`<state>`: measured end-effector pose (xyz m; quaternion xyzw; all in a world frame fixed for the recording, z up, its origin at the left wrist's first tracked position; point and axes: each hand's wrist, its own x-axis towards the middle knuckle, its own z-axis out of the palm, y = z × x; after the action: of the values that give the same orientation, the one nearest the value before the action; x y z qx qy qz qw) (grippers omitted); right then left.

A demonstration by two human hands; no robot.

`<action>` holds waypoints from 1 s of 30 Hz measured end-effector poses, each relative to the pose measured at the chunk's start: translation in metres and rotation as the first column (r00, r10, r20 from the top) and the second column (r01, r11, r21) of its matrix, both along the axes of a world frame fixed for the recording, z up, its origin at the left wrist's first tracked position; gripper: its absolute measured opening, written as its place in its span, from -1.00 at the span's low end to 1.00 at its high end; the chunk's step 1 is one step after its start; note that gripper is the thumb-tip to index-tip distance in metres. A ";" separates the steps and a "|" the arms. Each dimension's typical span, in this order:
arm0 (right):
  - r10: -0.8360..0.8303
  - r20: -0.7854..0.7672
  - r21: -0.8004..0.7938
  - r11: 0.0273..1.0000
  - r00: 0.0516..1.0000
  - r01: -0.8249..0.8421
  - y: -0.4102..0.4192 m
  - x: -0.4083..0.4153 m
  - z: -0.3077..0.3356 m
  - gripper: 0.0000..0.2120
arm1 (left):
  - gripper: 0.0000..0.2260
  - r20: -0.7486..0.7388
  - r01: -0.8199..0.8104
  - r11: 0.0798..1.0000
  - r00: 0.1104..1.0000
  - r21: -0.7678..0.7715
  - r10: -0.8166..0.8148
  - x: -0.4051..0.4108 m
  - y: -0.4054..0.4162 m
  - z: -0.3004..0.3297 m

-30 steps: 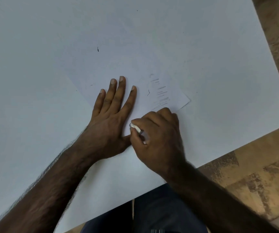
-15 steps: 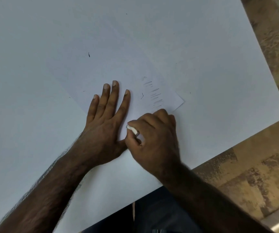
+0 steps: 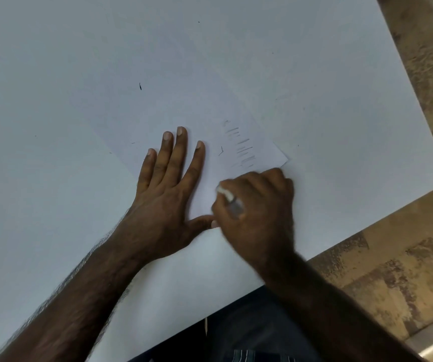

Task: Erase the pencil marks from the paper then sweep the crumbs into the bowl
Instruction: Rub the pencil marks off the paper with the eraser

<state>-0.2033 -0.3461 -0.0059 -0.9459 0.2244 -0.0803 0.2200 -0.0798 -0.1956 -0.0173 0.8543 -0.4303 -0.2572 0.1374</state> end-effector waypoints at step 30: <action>-0.214 0.128 -0.012 0.976 0.968 0.217 -0.045 0.007 -0.011 -0.86 | -0.08 -0.056 -0.041 0.998 0.998 -0.052 0.038 0.005 -0.031 0.007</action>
<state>-0.1963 -0.3909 -0.0171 -0.9118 0.3104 -0.1662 0.2115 -0.0744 -0.2268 -0.0103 0.8511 -0.4162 -0.2666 0.1768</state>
